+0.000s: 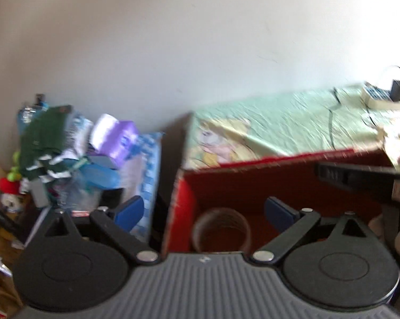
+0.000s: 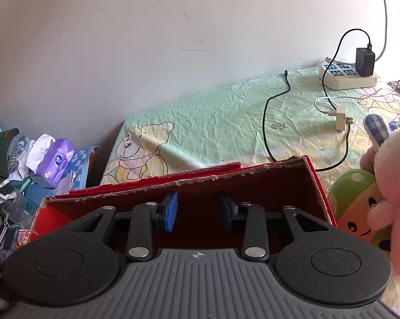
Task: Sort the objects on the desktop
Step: 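Withdraw the right gripper from the box toward the pine cone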
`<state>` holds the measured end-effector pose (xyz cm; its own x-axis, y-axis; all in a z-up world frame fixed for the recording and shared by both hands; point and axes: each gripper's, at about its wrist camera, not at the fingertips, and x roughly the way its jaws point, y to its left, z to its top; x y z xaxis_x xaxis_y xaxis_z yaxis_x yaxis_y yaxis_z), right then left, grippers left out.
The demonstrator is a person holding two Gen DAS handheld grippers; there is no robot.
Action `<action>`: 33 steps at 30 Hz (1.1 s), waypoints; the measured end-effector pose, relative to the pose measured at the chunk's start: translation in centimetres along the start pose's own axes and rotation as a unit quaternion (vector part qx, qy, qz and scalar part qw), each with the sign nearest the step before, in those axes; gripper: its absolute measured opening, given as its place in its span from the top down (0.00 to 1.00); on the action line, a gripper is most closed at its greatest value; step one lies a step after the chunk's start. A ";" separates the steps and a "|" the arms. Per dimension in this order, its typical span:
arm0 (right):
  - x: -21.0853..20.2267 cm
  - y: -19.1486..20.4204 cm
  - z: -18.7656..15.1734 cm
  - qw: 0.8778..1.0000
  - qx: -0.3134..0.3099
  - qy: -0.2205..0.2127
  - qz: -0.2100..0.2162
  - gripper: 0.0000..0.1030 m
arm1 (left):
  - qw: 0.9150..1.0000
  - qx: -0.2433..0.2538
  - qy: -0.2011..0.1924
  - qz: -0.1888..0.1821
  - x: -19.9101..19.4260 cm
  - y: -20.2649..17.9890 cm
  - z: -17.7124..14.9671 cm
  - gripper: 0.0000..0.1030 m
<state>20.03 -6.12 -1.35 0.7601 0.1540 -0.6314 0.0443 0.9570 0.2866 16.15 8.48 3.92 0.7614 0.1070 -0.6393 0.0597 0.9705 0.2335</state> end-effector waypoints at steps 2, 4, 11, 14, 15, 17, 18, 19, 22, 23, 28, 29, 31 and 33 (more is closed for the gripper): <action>-0.2 0.1 0.0 1.000 -0.004 -0.005 -0.001 0.64 | 1.000 -0.017 0.002 0.009 -0.5 0.9 0.4 0.05; -0.3 0.3 -0.1 1.000 -0.008 -0.011 -0.002 0.64 | 0.999 -0.029 0.000 0.016 -1.1 1.7 0.9 0.05; -0.6 0.6 -0.2 1.000 -0.019 -0.024 -0.006 0.64 | 0.998 -0.045 0.000 0.037 -2.3 3.4 0.6 0.04; -0.7 0.5 -0.2 0.999 -0.017 -0.027 -0.004 0.64 | 0.998 -0.051 0.001 0.042 -3.0 4.0 0.5 0.04; -0.7 0.5 -0.2 0.999 -0.017 -0.028 -0.004 0.64 | 0.998 -0.055 0.002 0.041 -3.1 4.2 0.4 0.04; -0.8 0.6 -0.2 0.999 -0.018 -0.029 -0.005 0.64 | 0.997 -0.060 0.004 0.043 -3.3 4.6 0.2 0.04; -0.8 0.6 -0.2 0.999 -0.019 -0.030 -0.006 0.64 | 0.997 -0.062 0.005 0.044 -3.4 4.8 0.1 0.04; -0.8 0.7 -0.2 0.999 -0.020 -0.031 -0.008 0.64 | 0.997 -0.064 0.006 0.046 -3.5 4.9 0.0 0.04; -1.3 0.7 -0.1 0.999 -0.019 -0.037 -0.009 0.64 | 0.997 -0.065 0.007 0.046 -3.7 5.3 -0.3 0.04; -1.7 0.7 -0.1 0.999 -0.019 -0.046 -0.011 0.64 | 0.997 -0.065 0.008 0.046 -3.8 5.3 -0.4 0.04; -5.1 1.0 0.1 0.996 -0.026 -0.087 0.000 0.63 | 0.997 -0.063 0.011 0.043 -4.1 5.6 -0.7 0.04; -6.0 1.0 0.2 0.995 -0.027 -0.098 0.002 0.60 | 0.997 -0.063 0.012 0.041 -4.1 5.6 -0.8 0.04; -7.8 1.0 0.1 0.992 -0.027 -0.122 0.006 0.46 | 0.997 -0.063 0.013 0.039 -4.1 5.6 -0.9 0.04; -9.4 0.8 -0.1 0.990 -0.025 -0.140 0.011 0.35 | 0.997 -0.062 0.012 0.039 -4.3 5.4 -1.0 0.04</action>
<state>12.87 -6.75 4.73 0.9104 0.1079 -0.3995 -0.0015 0.9662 0.2577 12.56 13.49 7.19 0.7444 0.1879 -0.6407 -0.0815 0.9780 0.1921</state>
